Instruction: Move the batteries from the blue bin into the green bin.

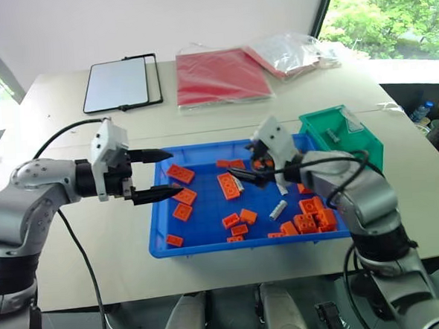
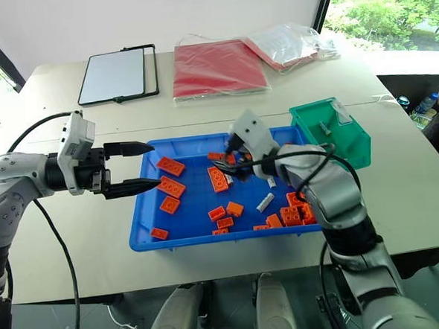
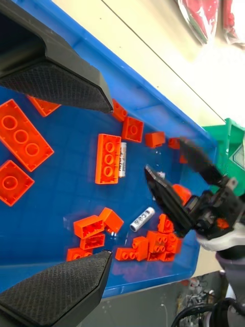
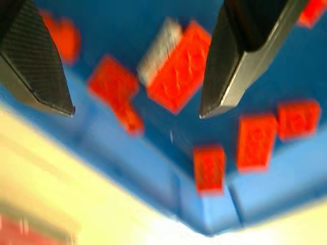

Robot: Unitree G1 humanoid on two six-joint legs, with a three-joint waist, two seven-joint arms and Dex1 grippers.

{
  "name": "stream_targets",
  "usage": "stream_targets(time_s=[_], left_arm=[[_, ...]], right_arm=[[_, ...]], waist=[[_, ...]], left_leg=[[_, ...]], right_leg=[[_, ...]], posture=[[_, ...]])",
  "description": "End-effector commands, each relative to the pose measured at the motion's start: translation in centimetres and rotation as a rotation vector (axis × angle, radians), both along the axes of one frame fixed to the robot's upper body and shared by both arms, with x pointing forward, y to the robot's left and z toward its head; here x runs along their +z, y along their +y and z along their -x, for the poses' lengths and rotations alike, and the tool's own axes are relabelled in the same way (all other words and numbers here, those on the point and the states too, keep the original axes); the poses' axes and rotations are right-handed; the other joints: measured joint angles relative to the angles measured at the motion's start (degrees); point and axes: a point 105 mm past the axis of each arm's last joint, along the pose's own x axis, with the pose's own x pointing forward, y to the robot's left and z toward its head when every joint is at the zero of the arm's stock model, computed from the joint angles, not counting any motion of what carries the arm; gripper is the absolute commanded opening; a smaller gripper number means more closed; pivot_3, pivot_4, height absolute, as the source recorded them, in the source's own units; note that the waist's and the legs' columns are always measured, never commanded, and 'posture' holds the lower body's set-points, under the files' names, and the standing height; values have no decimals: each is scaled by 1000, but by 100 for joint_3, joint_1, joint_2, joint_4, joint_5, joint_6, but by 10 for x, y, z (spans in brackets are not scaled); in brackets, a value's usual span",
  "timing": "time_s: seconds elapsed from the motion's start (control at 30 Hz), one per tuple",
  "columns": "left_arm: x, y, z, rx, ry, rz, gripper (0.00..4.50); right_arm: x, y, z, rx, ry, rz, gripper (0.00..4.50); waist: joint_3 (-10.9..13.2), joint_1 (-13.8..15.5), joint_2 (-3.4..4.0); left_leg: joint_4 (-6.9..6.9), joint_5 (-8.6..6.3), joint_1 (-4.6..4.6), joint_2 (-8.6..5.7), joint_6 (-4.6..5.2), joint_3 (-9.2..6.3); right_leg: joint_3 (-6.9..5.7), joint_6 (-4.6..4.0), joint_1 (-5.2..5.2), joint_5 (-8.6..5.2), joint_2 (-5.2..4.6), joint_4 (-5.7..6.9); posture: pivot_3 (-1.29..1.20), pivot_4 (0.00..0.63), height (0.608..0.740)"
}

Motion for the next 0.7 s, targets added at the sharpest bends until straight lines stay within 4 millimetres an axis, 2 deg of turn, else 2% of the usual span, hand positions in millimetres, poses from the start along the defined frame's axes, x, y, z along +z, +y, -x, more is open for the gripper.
stream_targets(time_s=[0.03,0.17,0.27,0.53,0.7], left_arm=[[8,-2,0,-10,-40,1,4500],[12,-3,-3,-19,-48,0,4500],[14,-3,-5,-22,-51,1,4500],[19,-3,-8,-23,-64,-3,4500],[20,-3,-9,-19,-69,-3,4500]], right_arm=[[1,-11,1,-40,-49,28,3960],[-17,-15,1,-66,-42,58,3960],[-22,-15,0,-70,-38,58,3960],[-31,3,11,16,-5,42,3960],[-38,13,7,36,7,50,3960]], waist=[[0,-7,0],[0,-2,0],[0,4,0],[0,5,0],[0,1,0]], left_leg=[[0,0,0,0,0,0],[1,0,0,1,0,0],[4,0,0,0,0,0],[4,0,0,1,0,-1],[4,0,0,1,0,-1]], right_leg=[[0,0,0,0,0,0],[0,0,0,0,1,0],[-1,0,2,0,1,0],[-1,0,2,0,2,1],[-1,0,2,0,2,0]], posture=[[0,150,731],[0,150,731],[0,150,731],[0,150,731],[0,150,731]])
